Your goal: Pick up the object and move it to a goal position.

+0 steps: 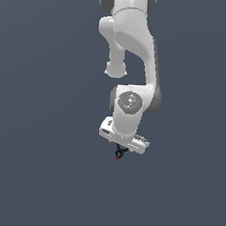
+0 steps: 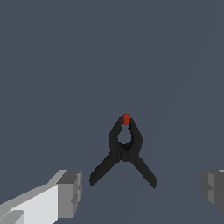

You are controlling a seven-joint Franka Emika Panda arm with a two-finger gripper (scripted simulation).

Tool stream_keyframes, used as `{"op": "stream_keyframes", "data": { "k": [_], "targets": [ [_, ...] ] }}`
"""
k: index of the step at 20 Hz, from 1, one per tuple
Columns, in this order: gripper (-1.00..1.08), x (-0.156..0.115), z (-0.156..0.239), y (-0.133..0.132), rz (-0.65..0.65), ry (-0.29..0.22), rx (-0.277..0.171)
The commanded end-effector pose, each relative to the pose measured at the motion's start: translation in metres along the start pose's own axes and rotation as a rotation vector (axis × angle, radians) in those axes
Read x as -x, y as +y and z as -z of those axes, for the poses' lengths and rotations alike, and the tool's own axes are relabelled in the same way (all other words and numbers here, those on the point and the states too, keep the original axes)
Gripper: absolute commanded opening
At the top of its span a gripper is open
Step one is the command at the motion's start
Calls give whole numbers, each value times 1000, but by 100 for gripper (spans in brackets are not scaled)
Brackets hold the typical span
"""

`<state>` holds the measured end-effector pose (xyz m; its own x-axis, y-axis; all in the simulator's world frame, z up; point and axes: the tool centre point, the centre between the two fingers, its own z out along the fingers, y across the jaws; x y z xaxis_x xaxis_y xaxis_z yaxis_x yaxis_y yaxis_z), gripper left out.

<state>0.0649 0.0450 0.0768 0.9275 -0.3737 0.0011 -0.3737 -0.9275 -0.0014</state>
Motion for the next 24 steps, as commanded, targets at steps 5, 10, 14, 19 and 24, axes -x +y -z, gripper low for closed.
{"op": "stream_keyframes", "data": {
  "k": [5,10,14,19,24],
  "targets": [
    [100,-3,-12,-5,-47,-1,1],
    [100,-2,-14,-5,-45,-2,2],
    [100,-2,-26,-5,-46,-2,2],
    [100,-1,-52,-5,-49,-1,1],
    [100,-2,-63,-5,-49,-1,1]
  ]
}}
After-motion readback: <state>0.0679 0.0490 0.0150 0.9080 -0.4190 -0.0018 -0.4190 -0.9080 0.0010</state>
